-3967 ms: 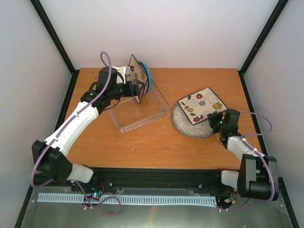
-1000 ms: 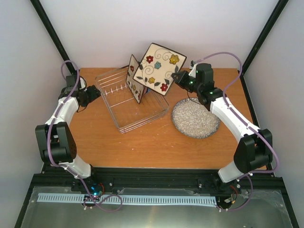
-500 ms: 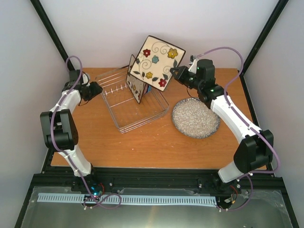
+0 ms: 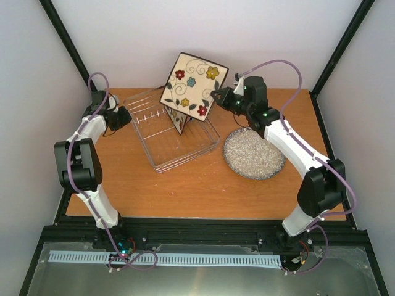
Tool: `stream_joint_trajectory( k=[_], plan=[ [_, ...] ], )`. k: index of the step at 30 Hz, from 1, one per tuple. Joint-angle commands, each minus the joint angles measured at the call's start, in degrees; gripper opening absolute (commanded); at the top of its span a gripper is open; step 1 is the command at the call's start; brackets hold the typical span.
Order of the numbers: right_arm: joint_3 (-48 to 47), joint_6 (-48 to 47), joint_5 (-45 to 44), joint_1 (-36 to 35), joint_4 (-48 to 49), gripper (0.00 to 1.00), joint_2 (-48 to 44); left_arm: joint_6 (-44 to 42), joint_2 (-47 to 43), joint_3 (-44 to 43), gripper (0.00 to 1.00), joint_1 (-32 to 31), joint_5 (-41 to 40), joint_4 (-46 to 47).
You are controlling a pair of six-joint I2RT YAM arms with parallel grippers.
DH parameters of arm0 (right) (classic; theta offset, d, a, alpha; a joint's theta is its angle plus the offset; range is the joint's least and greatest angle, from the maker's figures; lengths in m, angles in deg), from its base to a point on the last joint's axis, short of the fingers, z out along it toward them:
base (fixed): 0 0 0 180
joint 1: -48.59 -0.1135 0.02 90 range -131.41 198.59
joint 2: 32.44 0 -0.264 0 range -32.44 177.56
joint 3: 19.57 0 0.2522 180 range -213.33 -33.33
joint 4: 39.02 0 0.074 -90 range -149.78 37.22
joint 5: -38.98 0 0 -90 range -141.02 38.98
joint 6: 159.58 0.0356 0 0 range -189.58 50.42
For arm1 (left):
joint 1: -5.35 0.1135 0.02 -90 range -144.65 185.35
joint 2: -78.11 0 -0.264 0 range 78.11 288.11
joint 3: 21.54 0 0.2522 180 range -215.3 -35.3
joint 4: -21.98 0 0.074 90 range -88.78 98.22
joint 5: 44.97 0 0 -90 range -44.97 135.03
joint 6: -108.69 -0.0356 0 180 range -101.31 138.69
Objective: Load the plates into the dish rack
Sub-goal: Adjust the dish rack at the center of the board.
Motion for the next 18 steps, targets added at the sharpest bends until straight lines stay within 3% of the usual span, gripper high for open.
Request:
stream_joint_trajectory(
  k=[1,18],
  plan=[
    [-6.00,-0.74,1.41,-1.07,14.02,0.03,-1.89,-1.24,0.55,0.58,0.06,-0.29,0.58,0.94],
    [-10.09,-2.52,2.10,-1.58,13.56,0.03,1.77,-0.26,-5.02,14.32,0.01,-2.11,0.00,3.43]
  ],
)
